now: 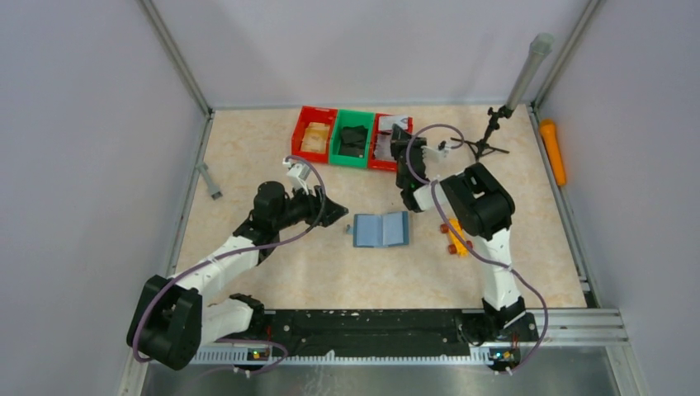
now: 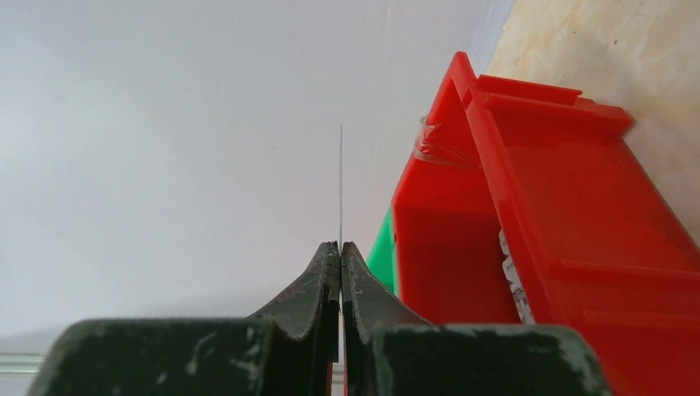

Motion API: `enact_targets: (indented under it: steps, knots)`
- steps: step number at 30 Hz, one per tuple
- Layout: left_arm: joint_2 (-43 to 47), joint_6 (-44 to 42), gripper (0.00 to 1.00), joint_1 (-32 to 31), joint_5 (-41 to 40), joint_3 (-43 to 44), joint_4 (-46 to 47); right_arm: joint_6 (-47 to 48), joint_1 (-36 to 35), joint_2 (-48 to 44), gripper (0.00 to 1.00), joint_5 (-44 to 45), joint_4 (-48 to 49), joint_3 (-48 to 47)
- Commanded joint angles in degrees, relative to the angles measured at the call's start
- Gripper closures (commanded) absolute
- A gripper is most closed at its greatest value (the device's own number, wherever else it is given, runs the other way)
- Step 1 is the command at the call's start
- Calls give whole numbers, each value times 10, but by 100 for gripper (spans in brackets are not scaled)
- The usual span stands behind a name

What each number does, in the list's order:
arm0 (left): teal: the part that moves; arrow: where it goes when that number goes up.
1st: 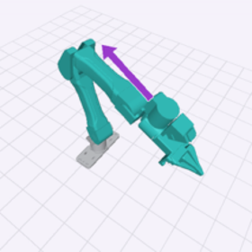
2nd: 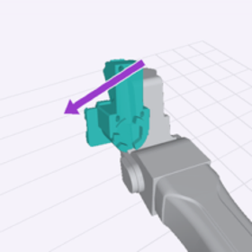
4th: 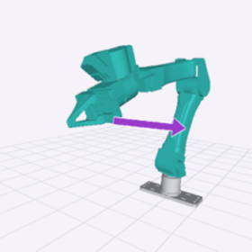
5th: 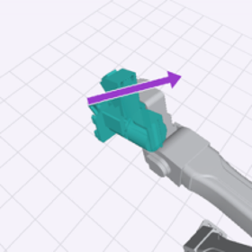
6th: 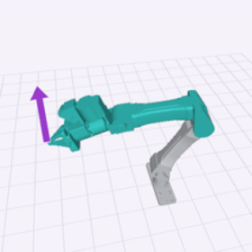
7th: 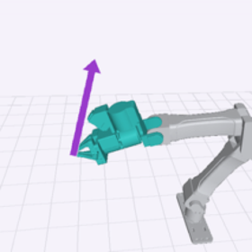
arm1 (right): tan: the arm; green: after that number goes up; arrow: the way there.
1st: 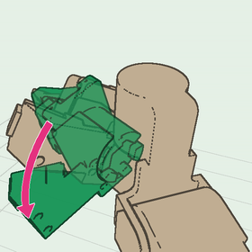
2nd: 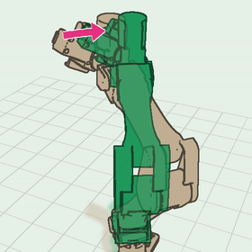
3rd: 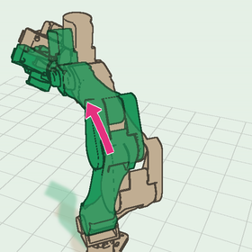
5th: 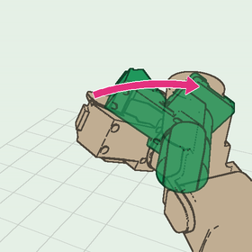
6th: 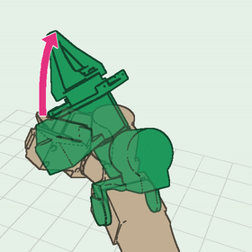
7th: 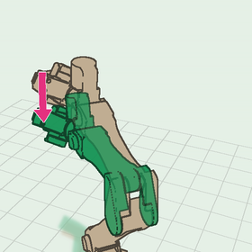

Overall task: Take the credit cards out of the card holder
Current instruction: Place the credit card in the storage box.

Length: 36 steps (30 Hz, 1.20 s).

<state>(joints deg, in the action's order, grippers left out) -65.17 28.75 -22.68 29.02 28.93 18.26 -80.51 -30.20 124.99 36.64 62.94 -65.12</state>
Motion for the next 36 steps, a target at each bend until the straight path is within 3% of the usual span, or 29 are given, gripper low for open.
enact_targets:
  steps: [1, 6, 15, 16, 20, 29, 36]
  knots:
    - [0, -6, 36, -2, -3, 8, 11, 24, -20, 20, 100, 37, 65, -23]
    - [1, -6, 36, -2, -4, 9, 10, -7, -24, 31, 100, 46, 40, -30]
    - [2, -5, 36, -2, -2, 9, 10, 8, -28, 57, 100, 52, 79, -31]
    - [2, -5, 35, -2, -2, 9, 9, 9, -28, 60, 97, 50, 85, -31]
    - [2, -7, 35, -2, -4, 10, 7, 17, -28, 72, 47, 40, 123, -29]
    - [1, -7, 35, -2, -5, 10, 6, 72, -38, 18, 28, 33, 193, 18]
    - [3, -9, 33, -2, -11, 9, 3, 166, -40, -89, 23, -19, 211, 96]
